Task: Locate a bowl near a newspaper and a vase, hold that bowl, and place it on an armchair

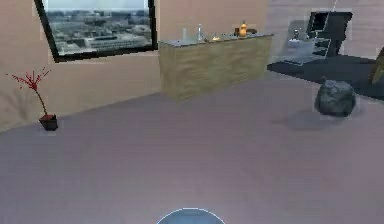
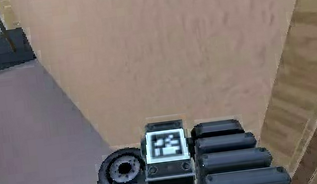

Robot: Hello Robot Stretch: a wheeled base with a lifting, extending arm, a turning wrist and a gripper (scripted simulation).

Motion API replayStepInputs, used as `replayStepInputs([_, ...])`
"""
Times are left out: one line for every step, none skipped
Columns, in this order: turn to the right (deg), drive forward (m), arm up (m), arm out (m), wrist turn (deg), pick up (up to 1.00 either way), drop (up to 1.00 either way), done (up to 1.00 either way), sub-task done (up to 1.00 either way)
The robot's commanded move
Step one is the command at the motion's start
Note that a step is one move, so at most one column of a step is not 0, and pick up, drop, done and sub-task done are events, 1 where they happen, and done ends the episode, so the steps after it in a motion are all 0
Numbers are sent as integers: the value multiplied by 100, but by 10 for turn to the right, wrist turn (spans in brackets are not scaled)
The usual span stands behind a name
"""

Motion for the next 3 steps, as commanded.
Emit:
replayStepInputs([-330, 0, 0, 0, 0, 0, 0, 0, 0])
replayStepInputs([0, 20, 0, 0, 0, 0, 0, 0, 0])
replayStepInputs([-450, 0, 0, 0, 0, 0, 0, 0, 0])
